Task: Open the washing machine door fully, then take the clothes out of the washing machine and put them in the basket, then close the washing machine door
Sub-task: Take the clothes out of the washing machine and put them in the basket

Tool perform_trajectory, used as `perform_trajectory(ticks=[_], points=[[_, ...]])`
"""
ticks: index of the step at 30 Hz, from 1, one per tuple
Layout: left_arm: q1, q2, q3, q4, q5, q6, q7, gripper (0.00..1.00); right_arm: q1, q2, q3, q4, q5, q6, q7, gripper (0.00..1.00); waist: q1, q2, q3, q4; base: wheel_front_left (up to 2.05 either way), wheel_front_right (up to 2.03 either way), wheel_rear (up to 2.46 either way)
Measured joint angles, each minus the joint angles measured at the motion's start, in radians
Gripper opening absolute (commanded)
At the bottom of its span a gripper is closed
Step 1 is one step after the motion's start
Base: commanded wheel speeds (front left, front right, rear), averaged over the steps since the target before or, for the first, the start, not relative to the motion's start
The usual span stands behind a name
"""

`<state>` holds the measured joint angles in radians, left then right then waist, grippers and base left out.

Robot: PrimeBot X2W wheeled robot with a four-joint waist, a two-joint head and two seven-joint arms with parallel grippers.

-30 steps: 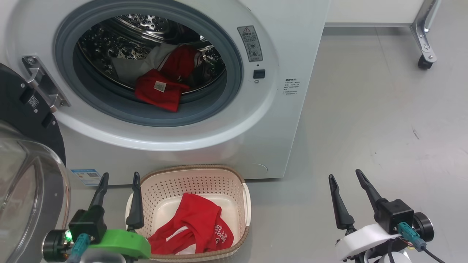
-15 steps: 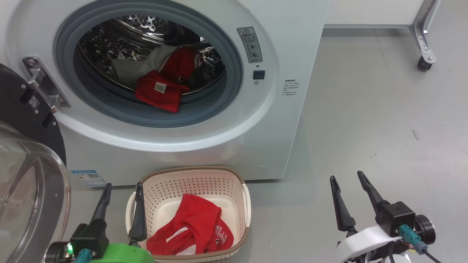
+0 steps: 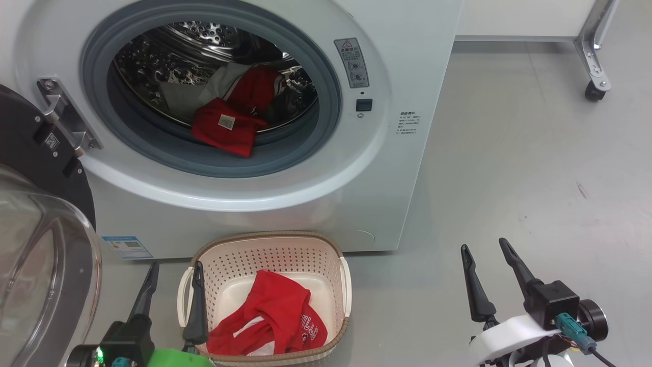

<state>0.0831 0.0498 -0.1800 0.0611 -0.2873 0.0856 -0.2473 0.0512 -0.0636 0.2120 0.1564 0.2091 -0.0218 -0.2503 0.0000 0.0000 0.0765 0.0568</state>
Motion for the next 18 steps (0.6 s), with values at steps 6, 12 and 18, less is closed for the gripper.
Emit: perform_trajectory(ticks=[6,12,18], points=[[0.009,0.000,0.000,-0.026,0.000,0.003,0.002,1.00,0.002,-0.002,0.003,-0.020,0.000,0.000,0.009,1.00,0.0000,0.0000,0.013,0.000,0.00,0.00,0.00],[0.009,0.000,-0.006,-0.044,0.000,0.003,0.009,1.00,0.002,-0.006,0.003,-0.036,-0.001,0.000,0.017,1.00,0.0000,0.0000,0.042,-0.002,0.00,0.00,0.00],[0.007,0.000,-0.009,-0.048,0.000,0.003,0.018,1.00,0.000,-0.009,0.004,-0.047,-0.002,0.000,0.018,1.00,0.0000,0.0000,0.073,-0.007,0.00,0.00,0.00]])
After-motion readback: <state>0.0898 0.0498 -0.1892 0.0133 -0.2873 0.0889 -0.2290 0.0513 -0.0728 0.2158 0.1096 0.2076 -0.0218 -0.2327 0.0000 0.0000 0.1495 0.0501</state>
